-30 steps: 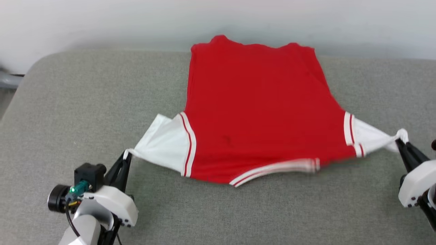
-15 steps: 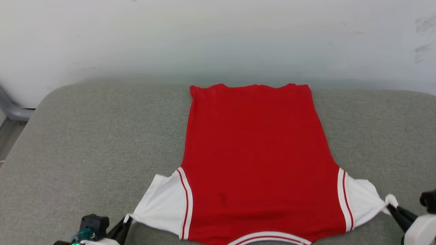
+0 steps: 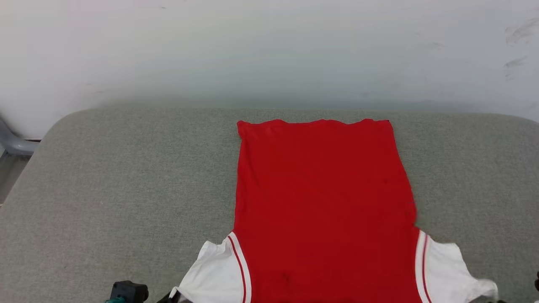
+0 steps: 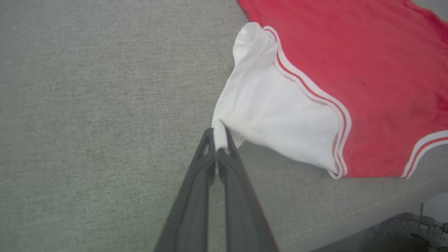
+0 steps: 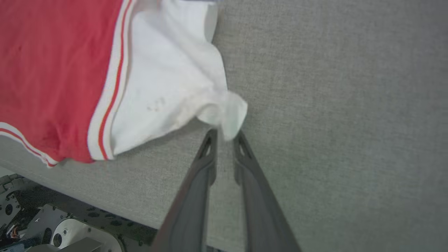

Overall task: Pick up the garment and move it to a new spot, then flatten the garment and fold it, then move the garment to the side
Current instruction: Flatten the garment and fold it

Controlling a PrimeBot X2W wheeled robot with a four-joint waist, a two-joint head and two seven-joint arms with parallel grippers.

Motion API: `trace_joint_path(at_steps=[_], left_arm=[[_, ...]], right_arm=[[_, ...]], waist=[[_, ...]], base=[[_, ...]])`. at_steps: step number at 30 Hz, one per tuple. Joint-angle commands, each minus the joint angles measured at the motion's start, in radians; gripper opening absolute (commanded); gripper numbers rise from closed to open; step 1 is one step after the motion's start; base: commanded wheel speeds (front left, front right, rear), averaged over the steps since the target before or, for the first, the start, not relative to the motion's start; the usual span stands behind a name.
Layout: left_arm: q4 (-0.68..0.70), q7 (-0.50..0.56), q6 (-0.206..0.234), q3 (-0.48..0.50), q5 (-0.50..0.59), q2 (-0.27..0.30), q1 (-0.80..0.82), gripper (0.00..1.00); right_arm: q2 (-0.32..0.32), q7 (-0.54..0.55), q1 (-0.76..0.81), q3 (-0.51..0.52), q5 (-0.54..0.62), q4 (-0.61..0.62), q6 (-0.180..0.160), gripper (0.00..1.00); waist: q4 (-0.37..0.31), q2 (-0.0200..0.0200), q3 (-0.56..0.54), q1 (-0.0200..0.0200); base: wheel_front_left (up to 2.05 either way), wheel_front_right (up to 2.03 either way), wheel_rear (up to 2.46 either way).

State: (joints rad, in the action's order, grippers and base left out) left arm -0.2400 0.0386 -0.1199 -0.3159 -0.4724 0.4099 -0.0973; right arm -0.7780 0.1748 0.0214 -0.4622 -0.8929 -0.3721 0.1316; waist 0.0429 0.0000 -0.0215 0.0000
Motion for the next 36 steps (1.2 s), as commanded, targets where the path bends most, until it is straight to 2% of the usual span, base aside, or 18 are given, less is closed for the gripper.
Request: trace_joint_path(at_steps=[1,6,11,17,21,24,27,32,35,36], left_arm=[[0.017,0.01,0.002,-0.004,-0.006,0.001,-0.011,0.0],[0.081,0.043,-0.002,-0.027,-0.018,0.005,-0.012,0.0],[0.165,0.074,0.005,-0.042,-0.02,0.003,-0.003,0.0],[0.283,0.141,0.008,-0.071,-0.009,0.017,0.026,0.0],[0.347,0.173,0.002,-0.101,0.004,0.027,0.07,0.0],[0.381,0.186,0.0,-0.12,0.011,0.025,0.103,0.0],[0.409,0.188,0.001,-0.132,0.012,0.012,0.136,0.0],[0.445,0.179,-0.002,-0.159,0.029,-0.002,0.183,0.0],[0.46,0.179,-0.004,-0.182,0.038,-0.003,0.207,0.0],[0.466,0.177,-0.006,-0.196,0.038,-0.001,0.223,0.0]], right_arm=[[-0.01,0.007,0.005,0.007,-0.011,0.007,-0.002,1.0],[-0.031,0.053,-0.029,0.036,-0.069,0.049,-0.002,1.0],[-0.048,0.143,-0.089,0.092,-0.115,0.106,-0.001,1.0],[-0.024,0.341,-0.252,0.201,-0.107,0.148,-0.001,1.0],[0.017,0.53,-0.407,0.276,-0.058,0.145,-0.001,1.0],[0.06,0.684,-0.542,0.328,0.025,0.122,-0.001,1.0],[0.137,0.816,-0.679,0.409,0.126,0.078,-0.001,1.0],[0.199,1.011,-0.864,0.52,0.355,0.015,-0.001,1.0],[0.225,1.093,-0.94,0.574,0.48,-0.003,-0.001,1.0],[0.236,1.127,-0.977,0.605,0.556,-0.007,-0.001,1.0]], waist=[[0.001,0.0,0.004,0.0],[0.009,0.0,0.025,0.0],[0.03,0.0,0.082,0.0],[0.086,0.0,0.191,0.0],[0.141,0.0,0.276,0.0],[0.18,0.0,0.34,0.0],[0.22,0.0,0.398,0.0],[0.291,0.0,0.484,0.0],[0.331,0.0,0.521,0.0],[0.353,0.0,0.541,0.0]], base=[[0.0,0.0,0.0],[0.0,0.0,0.0],[0.0,0.0,0.0],[0.0,0.0,0.0],[0.0,0.0,0.0],[0.0,0.0,0.0],[0.0,0.0,0.0],[0.0,0.0,0.0],[0.0,0.0,0.0],[0.0,0.0,0.0]])
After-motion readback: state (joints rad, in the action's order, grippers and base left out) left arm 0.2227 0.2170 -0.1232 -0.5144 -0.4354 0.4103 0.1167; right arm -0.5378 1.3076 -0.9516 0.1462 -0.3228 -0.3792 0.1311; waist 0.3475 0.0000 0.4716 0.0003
